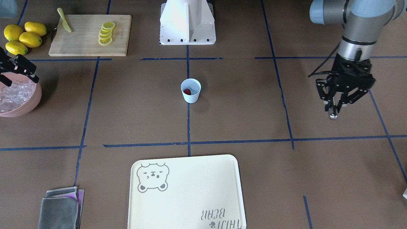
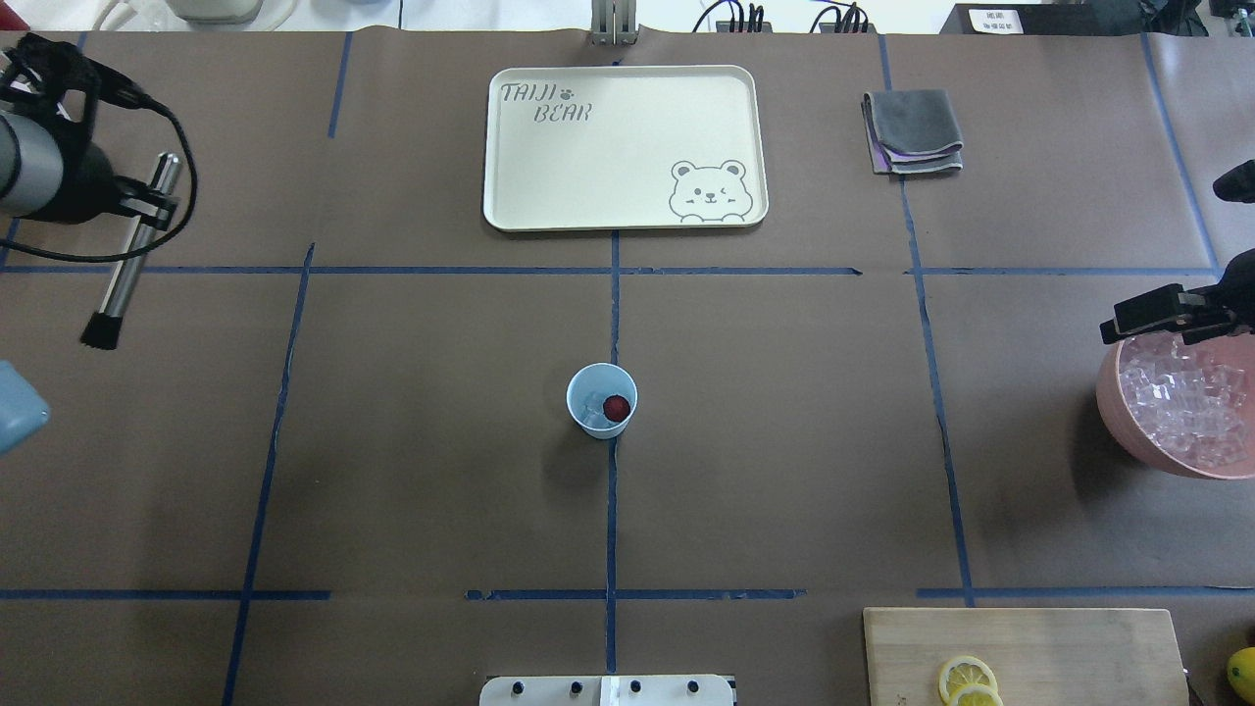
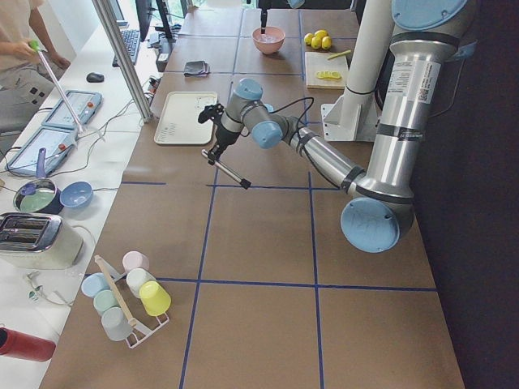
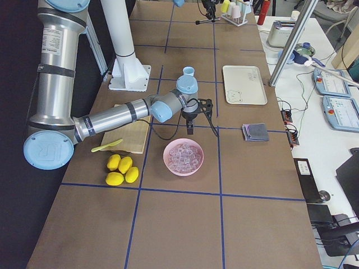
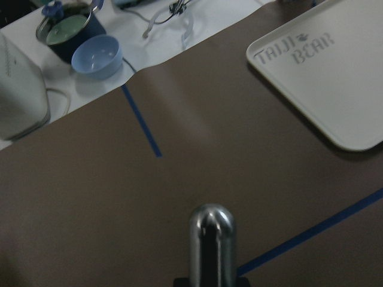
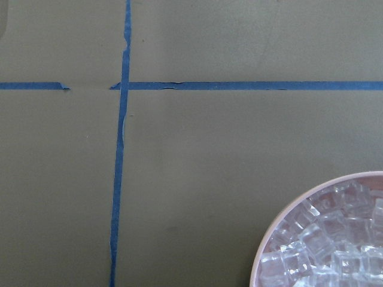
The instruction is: Mash ice and strawberries in cup
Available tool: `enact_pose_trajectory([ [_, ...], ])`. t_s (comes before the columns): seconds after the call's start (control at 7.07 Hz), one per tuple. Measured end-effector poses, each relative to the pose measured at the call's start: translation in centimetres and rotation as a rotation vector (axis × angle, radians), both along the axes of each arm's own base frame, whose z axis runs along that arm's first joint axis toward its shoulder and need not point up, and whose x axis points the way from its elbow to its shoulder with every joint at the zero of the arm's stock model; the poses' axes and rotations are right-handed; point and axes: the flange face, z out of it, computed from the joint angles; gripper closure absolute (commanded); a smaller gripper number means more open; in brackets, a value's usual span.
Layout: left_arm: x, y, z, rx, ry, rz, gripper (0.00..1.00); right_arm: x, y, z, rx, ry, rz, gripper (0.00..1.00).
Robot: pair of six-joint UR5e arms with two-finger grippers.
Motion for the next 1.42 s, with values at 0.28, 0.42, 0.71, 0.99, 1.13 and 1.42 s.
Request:
enact_pose_trajectory([
  [0.28, -3.5, 1.7, 10.2, -0.214, -0.078, -0.016, 1.00, 1.3, 0.1, 1.2, -0.025, 0.008, 0.019, 0.00],
  [0.42, -3.9, 2.2, 14.6, -0.307, -0.097, -0.007, 1.00, 2.8, 0.3, 2.3, -0.044, 0.017, 0.040, 0.00],
  [0.71, -3.6, 2.6, 20.2, -0.451, -0.071, 0.027, 1.00, 7.3, 0.2, 5.3, -0.054, 0.028, 0.068, 0.00],
  [0.99, -3.2, 2.2, 25.1, -0.506, -0.070, 0.031, 0.98, 10.8, -0.1, 8.2, -0.042, 0.027, 0.063, 0.00],
  [1.13, -3.0, 2.0, 27.0, -0.508, -0.067, 0.028, 0.92, 11.4, -0.1, 8.7, -0.040, 0.030, 0.058, 0.00],
  [1.42, -2.8, 1.6, 28.2, -0.515, -0.055, 0.006, 0.01, 11.6, -0.3, 8.8, -0.036, 0.032, 0.055, 0.00],
])
